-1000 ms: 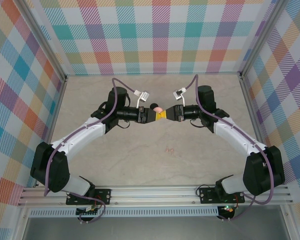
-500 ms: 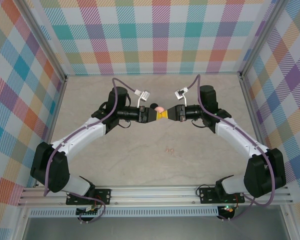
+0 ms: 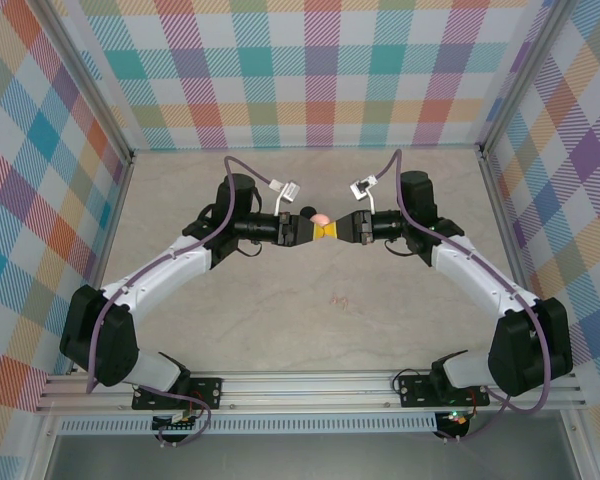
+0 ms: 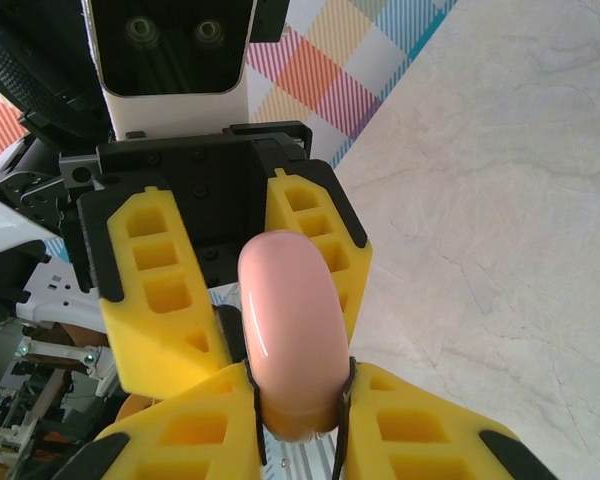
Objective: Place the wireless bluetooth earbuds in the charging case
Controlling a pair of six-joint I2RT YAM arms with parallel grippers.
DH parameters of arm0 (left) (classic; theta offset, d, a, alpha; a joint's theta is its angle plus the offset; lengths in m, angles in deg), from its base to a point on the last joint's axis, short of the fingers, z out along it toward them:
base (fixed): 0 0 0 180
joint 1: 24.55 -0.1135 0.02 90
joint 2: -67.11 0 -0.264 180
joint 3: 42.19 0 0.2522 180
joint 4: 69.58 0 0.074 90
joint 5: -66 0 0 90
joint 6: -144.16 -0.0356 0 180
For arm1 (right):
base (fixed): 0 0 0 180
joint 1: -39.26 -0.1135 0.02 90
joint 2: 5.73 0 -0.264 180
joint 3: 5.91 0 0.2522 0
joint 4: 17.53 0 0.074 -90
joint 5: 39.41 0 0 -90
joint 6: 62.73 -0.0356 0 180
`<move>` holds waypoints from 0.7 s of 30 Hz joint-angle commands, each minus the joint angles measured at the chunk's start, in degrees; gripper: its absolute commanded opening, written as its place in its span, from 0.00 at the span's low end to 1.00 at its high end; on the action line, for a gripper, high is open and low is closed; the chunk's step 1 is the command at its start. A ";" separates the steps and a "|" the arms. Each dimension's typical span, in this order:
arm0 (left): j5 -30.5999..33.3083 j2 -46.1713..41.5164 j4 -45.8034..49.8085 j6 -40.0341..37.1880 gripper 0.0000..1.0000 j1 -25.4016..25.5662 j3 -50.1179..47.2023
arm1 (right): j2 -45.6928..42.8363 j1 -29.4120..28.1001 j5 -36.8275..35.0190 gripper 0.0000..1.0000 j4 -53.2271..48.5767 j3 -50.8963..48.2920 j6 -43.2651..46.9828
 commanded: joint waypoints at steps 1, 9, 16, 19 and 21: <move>1.34 -1.90 -3.03 0.14 0.32 0.50 -0.34 | -1.10 -0.63 3.81 0.22 -3.63 1.23 3.00; 1.10 -1.68 -3.12 0.01 0.21 0.59 -0.34 | -0.92 -1.40 4.82 0.24 -9.79 2.88 7.11; 2.73 -1.89 2.18 -5.37 0.21 0.81 1.02 | -2.99 -1.43 -1.03 0.35 -11.29 3.32 7.19; 2.69 -2.13 2.49 -9.29 0.21 1.11 0.96 | -4.52 -1.49 -4.51 0.38 -12.05 3.72 6.96; 3.11 -2.93 -0.19 -11.70 0.18 1.36 -0.51 | -5.20 -1.49 -5.50 0.41 -13.10 4.29 7.22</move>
